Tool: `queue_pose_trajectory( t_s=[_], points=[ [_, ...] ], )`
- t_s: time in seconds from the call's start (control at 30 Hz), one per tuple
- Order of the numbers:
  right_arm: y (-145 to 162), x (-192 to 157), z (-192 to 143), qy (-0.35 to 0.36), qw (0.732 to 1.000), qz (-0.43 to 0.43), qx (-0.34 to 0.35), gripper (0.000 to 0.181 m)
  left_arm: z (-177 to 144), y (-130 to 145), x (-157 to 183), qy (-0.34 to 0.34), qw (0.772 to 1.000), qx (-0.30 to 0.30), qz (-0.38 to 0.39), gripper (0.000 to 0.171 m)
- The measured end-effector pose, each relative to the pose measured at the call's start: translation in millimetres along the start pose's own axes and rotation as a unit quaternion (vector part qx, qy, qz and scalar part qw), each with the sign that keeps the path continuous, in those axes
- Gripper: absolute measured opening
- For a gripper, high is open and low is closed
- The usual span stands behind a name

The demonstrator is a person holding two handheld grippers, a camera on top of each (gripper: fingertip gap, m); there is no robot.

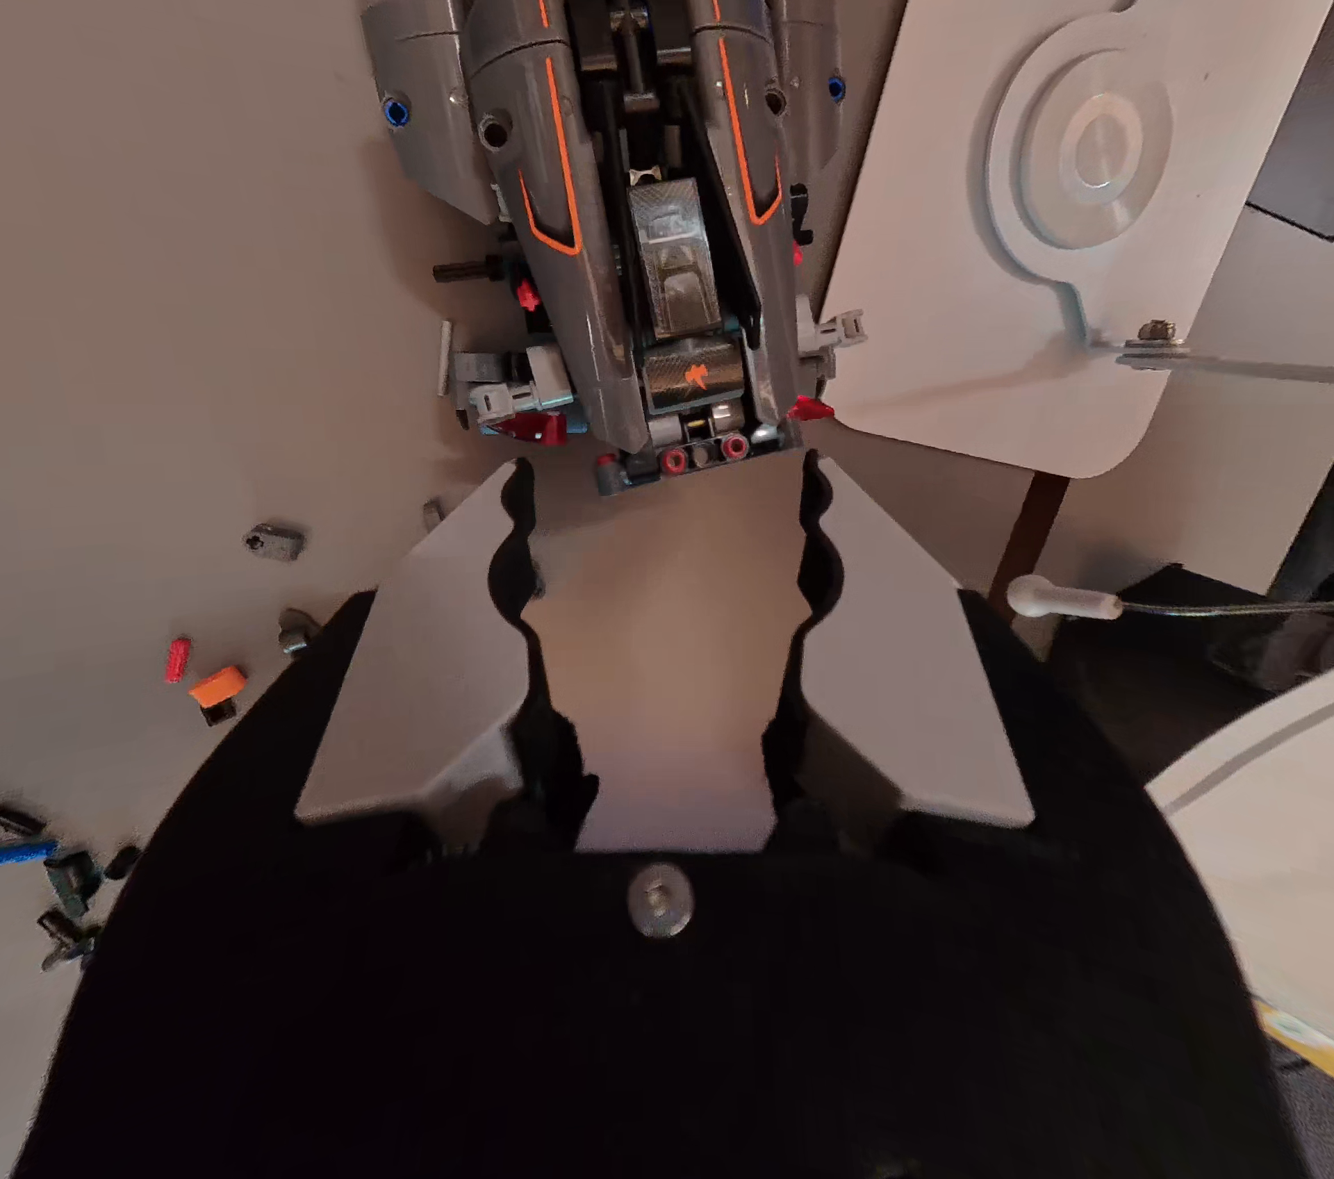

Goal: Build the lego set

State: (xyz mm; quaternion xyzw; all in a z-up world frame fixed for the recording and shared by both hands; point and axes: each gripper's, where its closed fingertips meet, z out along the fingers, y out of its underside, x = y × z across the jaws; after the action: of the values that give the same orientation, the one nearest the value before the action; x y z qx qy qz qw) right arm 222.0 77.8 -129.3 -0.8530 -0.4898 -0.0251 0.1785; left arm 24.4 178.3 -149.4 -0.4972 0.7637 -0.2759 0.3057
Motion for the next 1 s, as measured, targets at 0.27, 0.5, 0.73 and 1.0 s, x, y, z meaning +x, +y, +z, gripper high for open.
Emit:
queue_pose_trajectory(
  t_s=[0.27,0.5,0.73,1.0],
  points=[
    [2.8,3.8,3.1,0.006,1.000,0.006,0.008,0.044,0.4,0.4,-0.1,0.001,1.000,0.002,0.000,0.079],
    [11.8,1.7,-13.0,0.005,0.997,0.074,0.006,0.054,-7.8,-9.4,-0.8,-0.001,1.000,0.029,-0.002,0.079],
    [22.1,-42.7,-59.2,0.091,0.988,0.102,0.064,0.055,-25.4,-67.3,10.8,0.000,0.994,0.106,-0.001,0.088],
    [14.0,-70.0,-33.0,0.078,0.949,0.224,0.207,0.064,27.1,-129.5,24.3,0.014,0.998,0.044,0.042,0.090]
  ],
)
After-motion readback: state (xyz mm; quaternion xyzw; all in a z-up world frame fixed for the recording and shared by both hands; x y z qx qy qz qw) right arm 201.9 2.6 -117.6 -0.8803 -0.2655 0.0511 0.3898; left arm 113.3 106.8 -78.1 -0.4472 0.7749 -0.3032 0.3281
